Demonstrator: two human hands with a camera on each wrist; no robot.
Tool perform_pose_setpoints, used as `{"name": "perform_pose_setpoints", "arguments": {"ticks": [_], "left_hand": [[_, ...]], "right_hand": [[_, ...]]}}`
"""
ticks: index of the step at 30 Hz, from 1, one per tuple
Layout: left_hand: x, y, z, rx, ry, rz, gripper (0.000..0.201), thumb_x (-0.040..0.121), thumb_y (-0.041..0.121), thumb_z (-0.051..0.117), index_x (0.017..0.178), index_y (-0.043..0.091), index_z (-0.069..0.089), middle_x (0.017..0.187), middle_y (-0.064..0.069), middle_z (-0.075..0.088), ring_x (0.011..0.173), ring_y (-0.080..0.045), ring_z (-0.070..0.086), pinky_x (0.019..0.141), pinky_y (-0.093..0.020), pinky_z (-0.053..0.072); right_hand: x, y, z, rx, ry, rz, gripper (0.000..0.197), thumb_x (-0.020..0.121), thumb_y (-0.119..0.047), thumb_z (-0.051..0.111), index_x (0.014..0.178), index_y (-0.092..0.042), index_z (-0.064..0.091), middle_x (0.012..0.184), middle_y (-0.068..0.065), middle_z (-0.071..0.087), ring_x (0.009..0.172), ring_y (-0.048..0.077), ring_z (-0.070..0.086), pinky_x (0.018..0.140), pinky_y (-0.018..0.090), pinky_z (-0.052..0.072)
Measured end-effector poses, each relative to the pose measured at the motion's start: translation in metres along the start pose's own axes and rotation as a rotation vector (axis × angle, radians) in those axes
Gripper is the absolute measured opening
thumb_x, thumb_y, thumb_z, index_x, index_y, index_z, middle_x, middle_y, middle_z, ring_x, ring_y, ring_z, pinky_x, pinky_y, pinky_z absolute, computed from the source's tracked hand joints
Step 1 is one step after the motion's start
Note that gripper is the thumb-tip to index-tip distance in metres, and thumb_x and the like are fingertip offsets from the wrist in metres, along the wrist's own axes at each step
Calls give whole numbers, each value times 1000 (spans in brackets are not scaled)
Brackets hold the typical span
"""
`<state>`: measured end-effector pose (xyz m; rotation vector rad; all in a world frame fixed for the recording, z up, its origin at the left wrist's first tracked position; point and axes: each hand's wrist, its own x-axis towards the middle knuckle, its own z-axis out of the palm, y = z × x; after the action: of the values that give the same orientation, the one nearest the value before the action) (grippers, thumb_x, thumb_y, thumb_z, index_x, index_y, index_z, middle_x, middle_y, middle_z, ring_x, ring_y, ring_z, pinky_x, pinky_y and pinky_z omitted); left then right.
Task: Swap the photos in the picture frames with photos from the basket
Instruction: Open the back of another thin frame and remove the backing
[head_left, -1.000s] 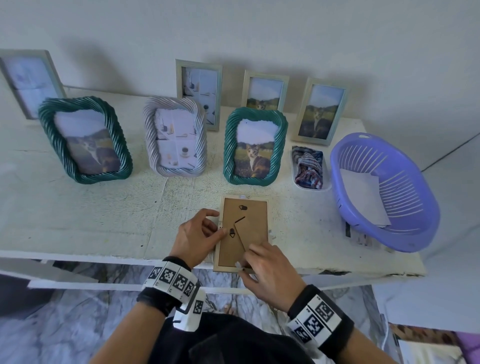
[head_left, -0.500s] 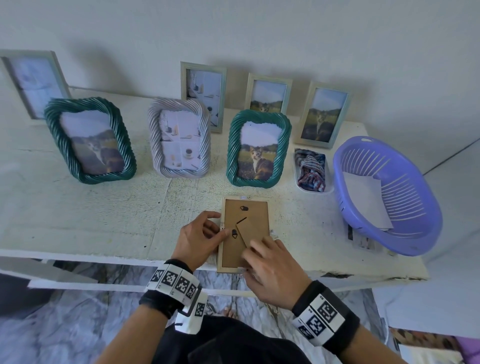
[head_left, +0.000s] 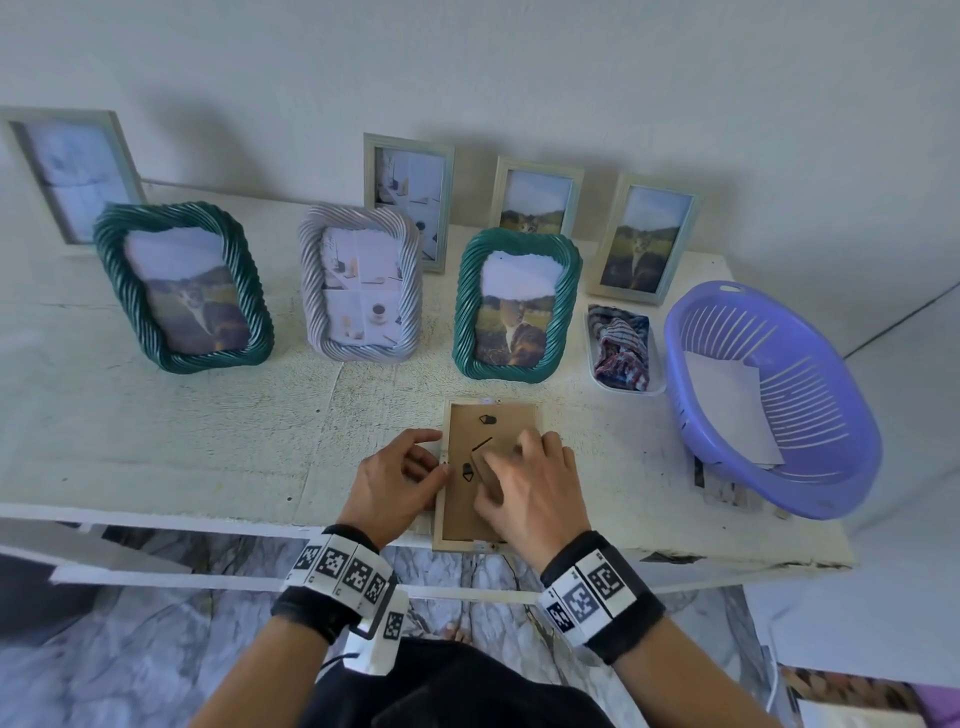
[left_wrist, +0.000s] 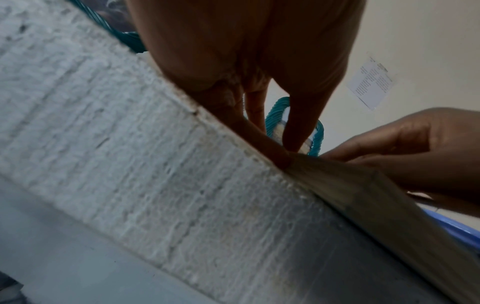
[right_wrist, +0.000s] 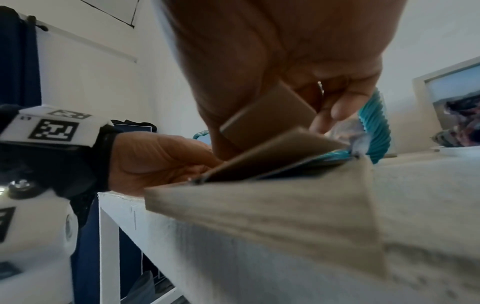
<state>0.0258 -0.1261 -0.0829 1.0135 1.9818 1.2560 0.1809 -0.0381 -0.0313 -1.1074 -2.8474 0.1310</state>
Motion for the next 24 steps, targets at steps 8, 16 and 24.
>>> {"name": "perform_pose_setpoints", "arguments": {"ticks": [8, 16, 24], "left_hand": [[-1, 2, -1, 8, -1, -1, 32, 83, 16, 74, 113, 23, 64, 80, 6, 67, 69, -6, 64, 66, -28, 60], [-1, 3, -2, 0, -10, -10, 31, 83, 16, 74, 112, 24, 64, 81, 6, 66, 67, -4, 62, 63, -22, 57], [0, 3, -2, -15, -20, -3, 31, 83, 14, 74, 111, 23, 64, 81, 4, 66, 66, -6, 63, 58, -21, 56]], "right_hand": [[-5, 25, -22, 12, 78, 65, 24, 72, -43, 65, 90, -27, 69, 79, -3, 45, 76, 18, 39, 65, 33, 39], [-34, 96, -20, 189, 110, 221, 37, 74, -31, 74, 110, -24, 72, 89, 0, 52, 85, 21, 45, 77, 40, 46], [-44, 103, 9, 207, -6, 251, 38, 77, -28, 71, 115, -25, 66, 97, 3, 49, 84, 23, 47, 75, 38, 48]]}}
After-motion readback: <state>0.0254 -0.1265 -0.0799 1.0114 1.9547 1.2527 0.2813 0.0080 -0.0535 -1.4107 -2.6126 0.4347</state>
